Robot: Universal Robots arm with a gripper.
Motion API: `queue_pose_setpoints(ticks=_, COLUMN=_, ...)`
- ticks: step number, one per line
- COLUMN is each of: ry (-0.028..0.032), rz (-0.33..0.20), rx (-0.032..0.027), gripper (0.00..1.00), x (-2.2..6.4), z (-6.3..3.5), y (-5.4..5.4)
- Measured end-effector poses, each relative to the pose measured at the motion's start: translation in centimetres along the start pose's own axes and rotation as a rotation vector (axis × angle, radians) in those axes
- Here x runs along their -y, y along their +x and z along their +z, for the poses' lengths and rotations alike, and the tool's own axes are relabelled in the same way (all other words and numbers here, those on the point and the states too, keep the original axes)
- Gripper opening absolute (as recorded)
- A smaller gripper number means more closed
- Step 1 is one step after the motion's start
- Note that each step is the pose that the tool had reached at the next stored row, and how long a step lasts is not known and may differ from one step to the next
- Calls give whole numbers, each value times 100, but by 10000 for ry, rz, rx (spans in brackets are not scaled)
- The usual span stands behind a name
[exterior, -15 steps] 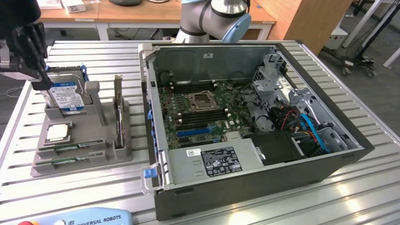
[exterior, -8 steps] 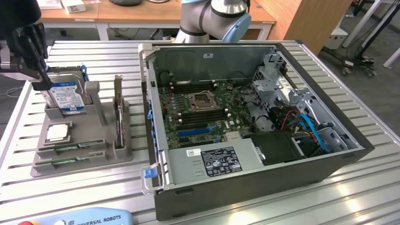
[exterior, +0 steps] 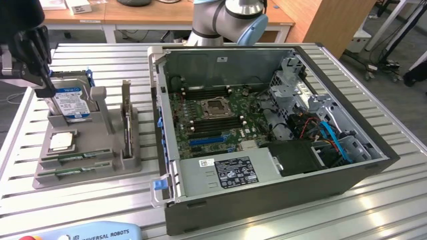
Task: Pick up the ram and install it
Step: 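Pick up the ram and move it above insertion slot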
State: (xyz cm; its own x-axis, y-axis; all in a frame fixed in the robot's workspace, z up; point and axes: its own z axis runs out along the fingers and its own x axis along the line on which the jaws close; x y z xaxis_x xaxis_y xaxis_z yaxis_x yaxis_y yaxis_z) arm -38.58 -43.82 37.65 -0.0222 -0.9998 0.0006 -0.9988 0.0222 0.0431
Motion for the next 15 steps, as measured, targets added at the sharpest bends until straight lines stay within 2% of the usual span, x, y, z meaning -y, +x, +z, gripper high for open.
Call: queue_pose_setpoints(ticks=15, ry=0, rz=-6, rx=-1, gripper=10, x=1, z=24, y=0)
